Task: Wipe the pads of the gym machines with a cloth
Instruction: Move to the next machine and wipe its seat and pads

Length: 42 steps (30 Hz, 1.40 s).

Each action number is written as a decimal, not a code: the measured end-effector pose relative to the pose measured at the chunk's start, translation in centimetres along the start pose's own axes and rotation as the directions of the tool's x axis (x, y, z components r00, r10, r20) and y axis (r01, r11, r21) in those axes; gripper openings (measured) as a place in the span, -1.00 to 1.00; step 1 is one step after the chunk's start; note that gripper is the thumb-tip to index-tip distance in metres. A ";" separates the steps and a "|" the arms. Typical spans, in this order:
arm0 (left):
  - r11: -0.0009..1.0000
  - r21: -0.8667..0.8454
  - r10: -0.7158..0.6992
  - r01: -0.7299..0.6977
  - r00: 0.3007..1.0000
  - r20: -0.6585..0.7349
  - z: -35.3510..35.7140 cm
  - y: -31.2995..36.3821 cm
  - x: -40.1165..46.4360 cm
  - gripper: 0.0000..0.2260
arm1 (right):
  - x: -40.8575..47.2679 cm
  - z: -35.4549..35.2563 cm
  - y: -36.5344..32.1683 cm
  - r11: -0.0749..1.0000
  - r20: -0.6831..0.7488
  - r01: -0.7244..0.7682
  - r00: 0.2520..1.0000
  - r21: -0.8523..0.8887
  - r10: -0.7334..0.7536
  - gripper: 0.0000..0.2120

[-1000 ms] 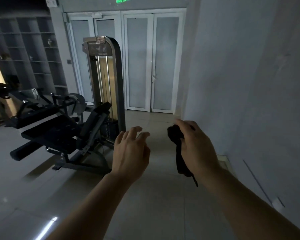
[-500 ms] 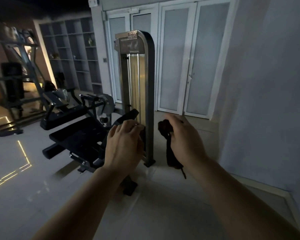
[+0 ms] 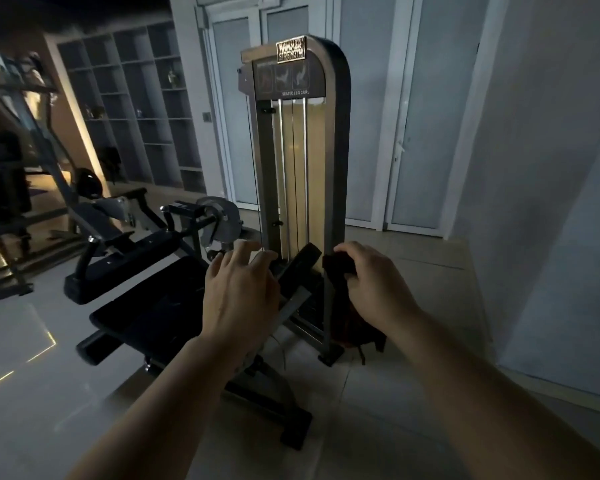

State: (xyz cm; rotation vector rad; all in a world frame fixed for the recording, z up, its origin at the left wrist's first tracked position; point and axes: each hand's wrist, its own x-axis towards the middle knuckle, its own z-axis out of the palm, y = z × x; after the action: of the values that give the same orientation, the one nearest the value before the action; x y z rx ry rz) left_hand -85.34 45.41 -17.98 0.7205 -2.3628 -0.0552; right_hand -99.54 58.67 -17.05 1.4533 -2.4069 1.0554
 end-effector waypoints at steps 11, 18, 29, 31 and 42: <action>0.995 -0.064 0.078 -0.071 0.992 0.097 13.7 -10.4 12.8 -0.63 | 15.5 13.3 8.5 0.964 0.118 -0.249 0.964 0.096 0.238 -0.64; 0.988 -0.113 0.129 -0.108 0.973 0.194 21.5 -14.6 22.8 -0.71 | 26.4 19.1 12.0 0.972 -0.082 -0.219 0.971 0.084 0.226 -0.58; 0.941 -0.284 0.274 -0.182 0.903 0.332 32.5 -18.5 28.5 -0.72 | 21.3 29.8 14.5 0.939 0.298 -0.319 0.916 0.129 0.270 -0.64; 0.926 -0.318 0.320 -0.202 0.868 0.381 34.2 -19.0 28.4 -0.71 | 21.8 29.6 13.4 0.834 0.268 -0.473 0.874 0.285 0.405 -0.74; 0.827 -0.562 0.363 -0.031 0.791 0.492 39.6 -20.3 27.2 -0.64 | 22.8 33.3 10.0 0.760 0.166 -0.630 0.742 -0.160 0.650 -0.40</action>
State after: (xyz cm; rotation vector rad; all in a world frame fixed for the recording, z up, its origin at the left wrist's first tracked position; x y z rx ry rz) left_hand -116.65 8.64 -37.58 0.1620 -2.7842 -0.9277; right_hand -112.10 24.22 -36.53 0.7124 -3.1799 0.8908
